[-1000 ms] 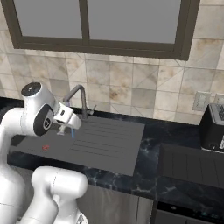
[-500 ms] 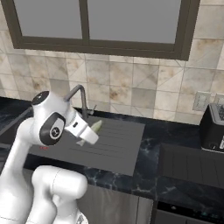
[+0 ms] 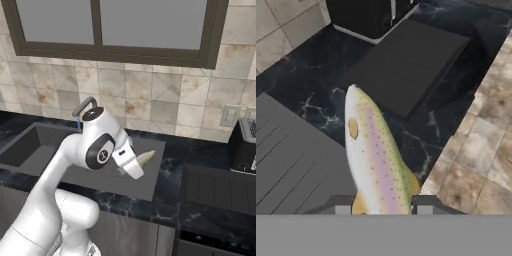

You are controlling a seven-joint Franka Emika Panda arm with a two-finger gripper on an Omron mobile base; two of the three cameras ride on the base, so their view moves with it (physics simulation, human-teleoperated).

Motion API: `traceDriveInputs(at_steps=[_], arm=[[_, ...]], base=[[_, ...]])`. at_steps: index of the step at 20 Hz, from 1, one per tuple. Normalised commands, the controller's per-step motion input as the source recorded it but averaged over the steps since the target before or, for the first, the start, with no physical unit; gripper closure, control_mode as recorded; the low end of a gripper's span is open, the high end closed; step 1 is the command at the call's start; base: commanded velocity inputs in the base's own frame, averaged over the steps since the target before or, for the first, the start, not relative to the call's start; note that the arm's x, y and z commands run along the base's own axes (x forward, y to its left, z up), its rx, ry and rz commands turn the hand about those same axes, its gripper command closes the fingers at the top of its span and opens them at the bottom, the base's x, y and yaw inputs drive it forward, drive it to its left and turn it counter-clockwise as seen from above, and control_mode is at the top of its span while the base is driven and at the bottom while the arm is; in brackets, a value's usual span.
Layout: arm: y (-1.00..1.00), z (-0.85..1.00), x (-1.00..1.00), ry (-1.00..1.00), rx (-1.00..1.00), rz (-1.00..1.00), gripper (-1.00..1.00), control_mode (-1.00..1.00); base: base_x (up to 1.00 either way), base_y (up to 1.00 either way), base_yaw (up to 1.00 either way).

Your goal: Take the fish out of the fridge, briefly rinse it in the sink, and place it on the tray next to the sink.

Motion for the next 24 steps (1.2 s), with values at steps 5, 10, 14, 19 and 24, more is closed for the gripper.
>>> traceDriveInputs(at_steps=[5, 10, 14, 19, 24], arm=[[-1.0, 0.0, 0.01, 0.03, 0.3, -0.14, 1.0, -1.0], [-1.0, -0.11, 0.0, -0.04, 0.26, 0.01, 1.0, -1.0], [-0.61, -0.33, 0.04, 0.0, 0.04, 0.0, 1.0, -1.0], [-0.29, -0.43, 0.6, 0.12, -0.06, -0.14, 1.0, -1.0], [-0.83, -0.43, 0.54, 0.02, 0.0, -0.07, 1.0, -1.0]], base=[[0.0, 0.0, 0.0], [0.0, 0.0, 0.0], [0.0, 0.0, 0.0], [0.0, 0.0, 0.0], [0.0, 0.0, 0.0]])
